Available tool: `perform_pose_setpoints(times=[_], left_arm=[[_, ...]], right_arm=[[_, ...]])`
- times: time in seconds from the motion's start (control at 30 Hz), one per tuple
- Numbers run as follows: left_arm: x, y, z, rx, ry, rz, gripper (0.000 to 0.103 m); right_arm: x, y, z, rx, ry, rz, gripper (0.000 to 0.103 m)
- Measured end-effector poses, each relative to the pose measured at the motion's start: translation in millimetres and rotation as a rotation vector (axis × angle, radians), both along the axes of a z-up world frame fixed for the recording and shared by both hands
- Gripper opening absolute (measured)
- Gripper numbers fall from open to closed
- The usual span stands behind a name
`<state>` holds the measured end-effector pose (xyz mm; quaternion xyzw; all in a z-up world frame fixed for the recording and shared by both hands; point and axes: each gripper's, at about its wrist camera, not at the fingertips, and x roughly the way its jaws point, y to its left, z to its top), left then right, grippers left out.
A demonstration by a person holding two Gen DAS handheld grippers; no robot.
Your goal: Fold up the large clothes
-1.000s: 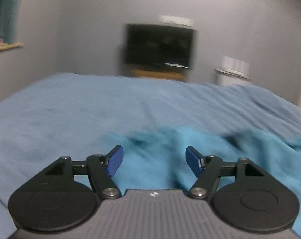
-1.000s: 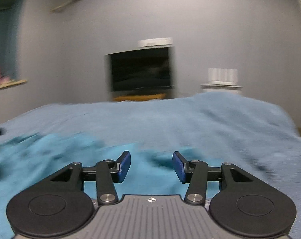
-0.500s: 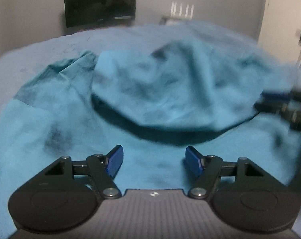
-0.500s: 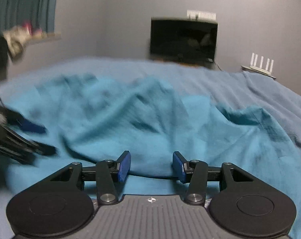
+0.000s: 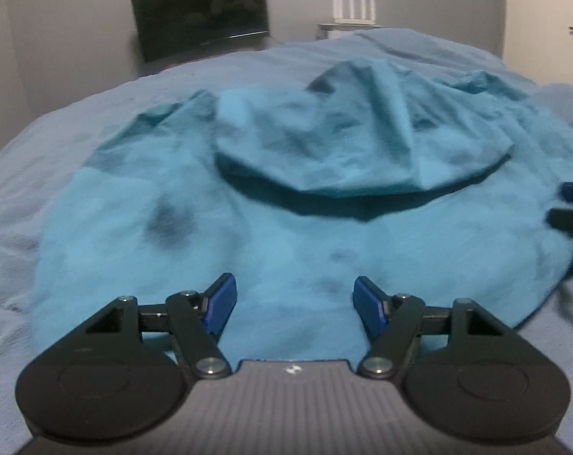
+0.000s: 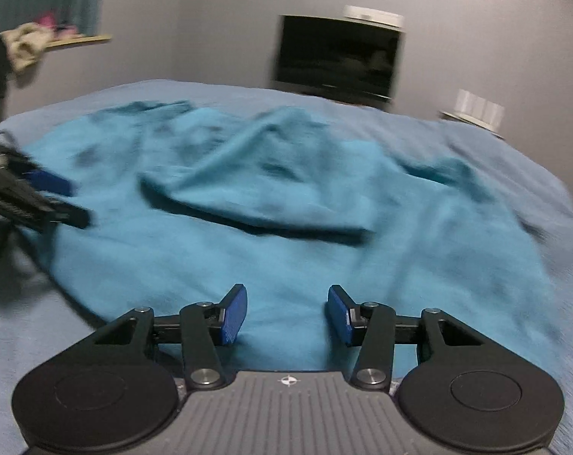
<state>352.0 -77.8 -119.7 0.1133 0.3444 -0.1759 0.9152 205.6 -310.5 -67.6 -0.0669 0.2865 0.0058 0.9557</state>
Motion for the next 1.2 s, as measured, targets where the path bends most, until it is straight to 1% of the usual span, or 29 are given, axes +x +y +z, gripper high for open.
perform_pose_setpoints(times=[0.03, 0.07, 0.17, 0.2, 0.27, 0.33, 0.4, 0.5, 0.57, 0.63, 0.7, 0.73, 0.77, 0.83, 0.87, 0.93, 1.0, 1.07, 1.1, 1.13, 1.17, 1.2], left_arm=[[-0.6, 5.0, 0.2, -0.003, 0.002, 0.015, 0.069], [-3.2, 9.8, 2.0, -0.012, 0.005, 0.029, 0.069], [-7.1, 24.2, 3.5, -0.044, 0.018, 0.064, 0.071], [-9.0, 28.0, 3.9, -0.049, 0.021, 0.071, 0.071], [-11.3, 31.8, 3.8, -0.050, 0.022, 0.074, 0.071], [-11.9, 32.5, 3.7, -0.048, 0.020, 0.073, 0.071], [-11.1, 30.8, 2.5, -0.040, 0.016, 0.074, 0.072], [-12.6, 31.2, 1.8, -0.029, 0.012, 0.072, 0.073], [-13.1, 32.6, 2.3, -0.032, 0.016, 0.071, 0.073], [-13.6, 34.7, 2.4, -0.041, 0.020, 0.074, 0.074], [-14.3, 36.2, 2.1, -0.042, 0.026, 0.074, 0.076], [-15.4, 37.3, 2.6, -0.043, 0.027, 0.075, 0.076], [-17.2, 39.1, 3.7, -0.046, 0.029, 0.079, 0.077], [-20.4, 47.7, 6.6, -0.068, 0.037, 0.105, 0.080], [-20.9, 53.4, 8.4, -0.081, 0.045, 0.132, 0.081], [-19.7, 68.5, 11.1, -0.140, 0.078, 0.192, 0.081], [-21.7, 76.0, 13.8, -0.187, 0.088, 0.221, 0.081], [-25.8, 74.4, 16.1, -0.182, 0.070, 0.217, 0.081], [-27.3, 71.1, 16.5, -0.163, 0.061, 0.211, 0.081], [-28.2, 67.3, 16.3, -0.142, 0.053, 0.204, 0.081], [-28.6, 64.9, 15.5, -0.130, 0.049, 0.200, 0.081], [-28.5, 63.5, 14.8, -0.126, 0.050, 0.199, 0.081]], right_arm=[[-3.4, -6.6, -0.1, 0.008, 0.003, -0.040, 0.059], [-5.8, -12.6, -0.8, 0.031, 0.009, -0.075, 0.064], [-14.4, -29.9, -4.8, 0.102, 0.026, -0.166, 0.064], [-15.4, -31.8, -4.8, 0.106, 0.024, -0.190, 0.064], [-18.7, -29.5, -2.4, 0.114, -0.011, -0.206, 0.060], [-25.3, -20.1, 4.6, 0.116, -0.078, -0.191, 0.060], [-30.9, -4.6, 13.7, 0.129, -0.152, -0.122, 0.060], [-29.0, 25.7, 18.2, 0.118, -0.179, 0.005, 0.059], [-21.7, 44.7, 12.4, 0.090, -0.149, 0.073, 0.059], [-12.4, 59.5, -1.6, 0.042, -0.093, 0.114, 0.059], [-6.0, 68.0, -19.3, 0.002, 0.003, 0.136, 0.061], [-6.8, 70.9, -30.2, -0.029, 0.041, 0.146, 0.061], [-8.8, 76.2, -36.9, -0.090, 0.066, 0.161, 0.062], [-18.8, 86.6, -41.8, -0.212, 0.082, 0.204, 0.062], [-22.7, 86.4, -38.4, -0.222, 0.093, 0.209, 0.062], [-30.1, 74.7, -25.5, -0.130, 0.096, 0.173, 0.061], [-41.0, 53.2, -14.3, 0.021, 0.096, 0.078, 0.062], [-53.4, 21.6, -7.4, 0.218, 0.105, -0.044, 0.068], [-58.4, 6.1, -5.8, 0.308, 0.106, -0.108, 0.070], [-65.1, -12.7, -4.8, 0.410, 0.104, -0.202, 0.076], [-69.1, -28.2, -5.8, 0.482, 0.099, -0.270, 0.081], [-70.2, -42.4, -8.4, 0.538, 0.100, -0.339, 0.081]])
